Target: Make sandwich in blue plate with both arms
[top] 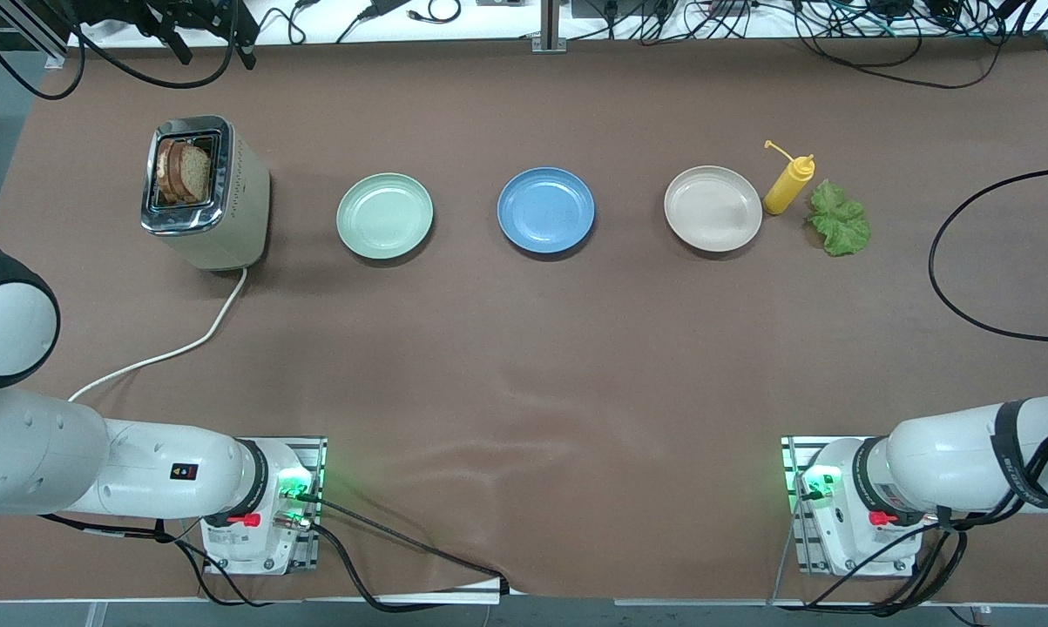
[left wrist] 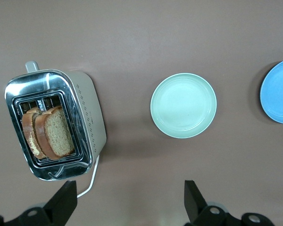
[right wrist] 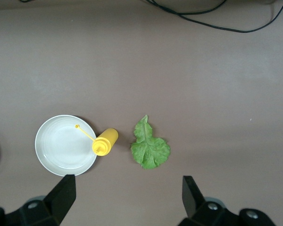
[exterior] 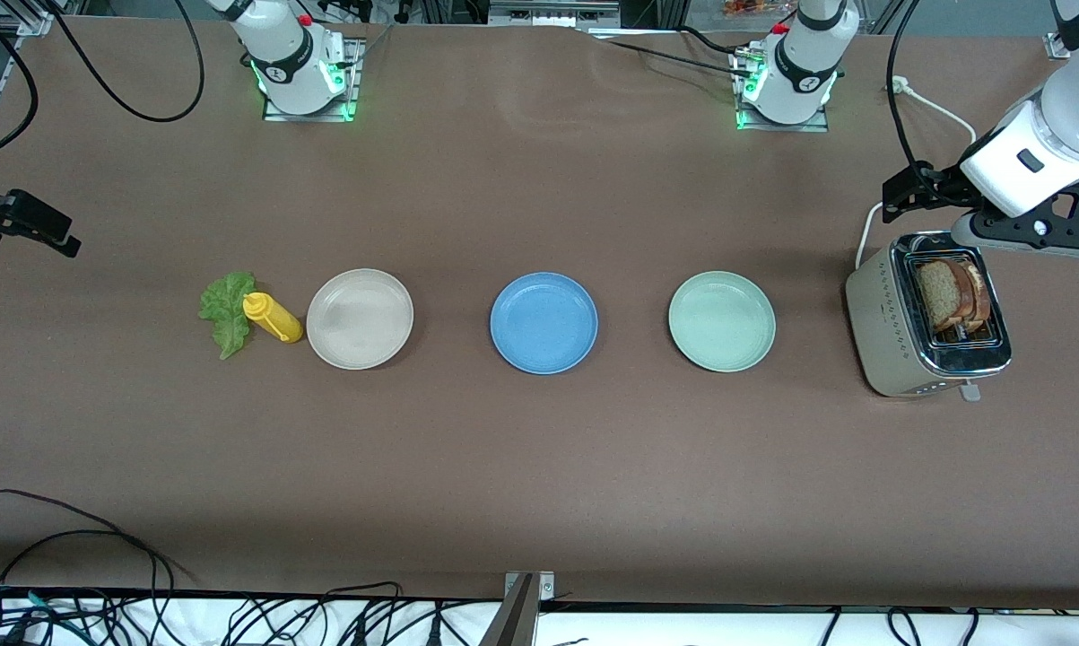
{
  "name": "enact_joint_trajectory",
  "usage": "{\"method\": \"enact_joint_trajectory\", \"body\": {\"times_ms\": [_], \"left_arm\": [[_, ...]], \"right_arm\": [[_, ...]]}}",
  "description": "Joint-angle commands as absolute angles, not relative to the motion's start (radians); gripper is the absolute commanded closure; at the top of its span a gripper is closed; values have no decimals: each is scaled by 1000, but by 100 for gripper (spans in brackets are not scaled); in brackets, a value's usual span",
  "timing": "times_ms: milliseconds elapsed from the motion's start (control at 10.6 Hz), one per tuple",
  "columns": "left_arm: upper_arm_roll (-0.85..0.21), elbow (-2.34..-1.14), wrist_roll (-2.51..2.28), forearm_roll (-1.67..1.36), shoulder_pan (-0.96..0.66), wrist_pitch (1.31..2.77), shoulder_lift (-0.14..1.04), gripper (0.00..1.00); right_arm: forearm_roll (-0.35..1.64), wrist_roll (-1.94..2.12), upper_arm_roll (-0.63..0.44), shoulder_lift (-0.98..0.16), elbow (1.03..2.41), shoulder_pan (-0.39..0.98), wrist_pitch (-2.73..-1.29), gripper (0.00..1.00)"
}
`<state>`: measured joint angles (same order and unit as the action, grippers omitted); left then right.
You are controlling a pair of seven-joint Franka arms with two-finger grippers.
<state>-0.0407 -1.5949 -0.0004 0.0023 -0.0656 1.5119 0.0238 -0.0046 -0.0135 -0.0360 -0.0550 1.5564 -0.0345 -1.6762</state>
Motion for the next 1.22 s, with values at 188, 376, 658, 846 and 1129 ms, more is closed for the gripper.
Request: {"method": "enact_joint_trajectory", "body": {"times_ms": [188,376,658,846,1129], "left_arm": [[-38,-1601,17,29,-74,1506,15,0],[-38,-1601,18,29,-72,1506,15,0],[-38,-1600,21,28,-68,1512,23,0],[-37,-1598,25,26,-63,1522,34,0],[-37,-1598,25,21,-63,1522,34,0]], "right_arm": [[-6,-5,-35,-49,1542,-34,-1658,0],[-8,-6,-35,-51,1542,-34,-1658,0],[-6,-6,-35,-52,1542,-34,-1660,0],[-8,-6,-35,-52,1542,-34,-1658,0],[-6,-6,-35,-52,1542,-34,-1658,0]]}}
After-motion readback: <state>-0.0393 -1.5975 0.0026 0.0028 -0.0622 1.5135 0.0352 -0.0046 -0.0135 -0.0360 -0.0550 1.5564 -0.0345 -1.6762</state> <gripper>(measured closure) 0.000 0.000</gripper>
